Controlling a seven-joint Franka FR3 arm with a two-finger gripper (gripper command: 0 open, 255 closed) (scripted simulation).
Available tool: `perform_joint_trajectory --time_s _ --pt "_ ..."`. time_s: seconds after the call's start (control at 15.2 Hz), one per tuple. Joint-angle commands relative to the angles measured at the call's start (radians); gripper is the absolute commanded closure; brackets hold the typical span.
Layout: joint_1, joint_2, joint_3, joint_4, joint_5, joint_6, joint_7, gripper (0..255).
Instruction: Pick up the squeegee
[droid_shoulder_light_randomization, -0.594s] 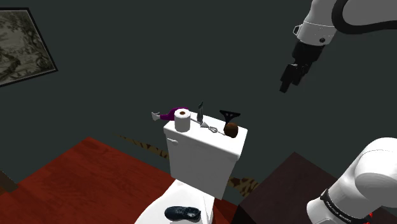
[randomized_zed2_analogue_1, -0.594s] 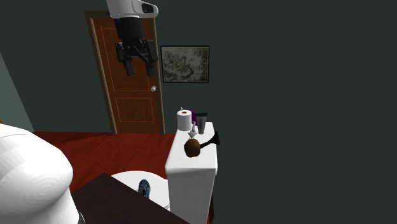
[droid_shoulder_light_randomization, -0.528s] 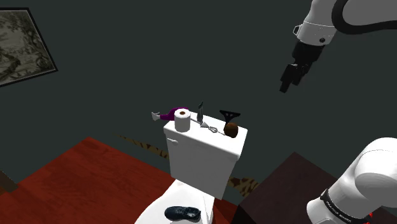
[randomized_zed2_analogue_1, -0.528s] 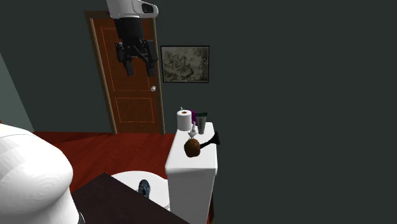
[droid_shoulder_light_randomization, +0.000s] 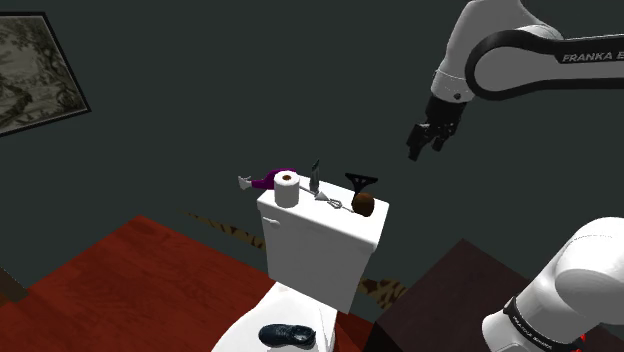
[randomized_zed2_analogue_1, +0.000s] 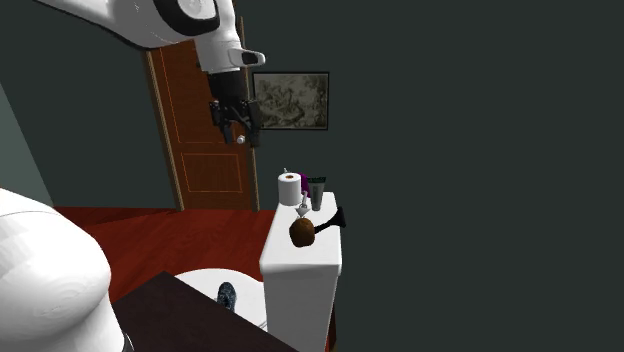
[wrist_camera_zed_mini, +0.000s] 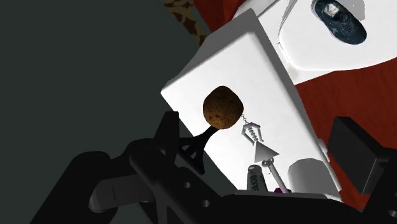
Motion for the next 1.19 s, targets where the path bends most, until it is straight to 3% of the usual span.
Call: perform_joint_trajectory --time_s 0.0,0.59,1.12 --pt "-0.015 0.059 0.016 -0.023 -0.005 0.091 0.047 0" --pt "-0.095 0.353 0.079 -0.019 -0.080 0.406 0.270 0" --pt "-0.159 0.662 0.097 0.093 -0.246 0.606 0.526 0"
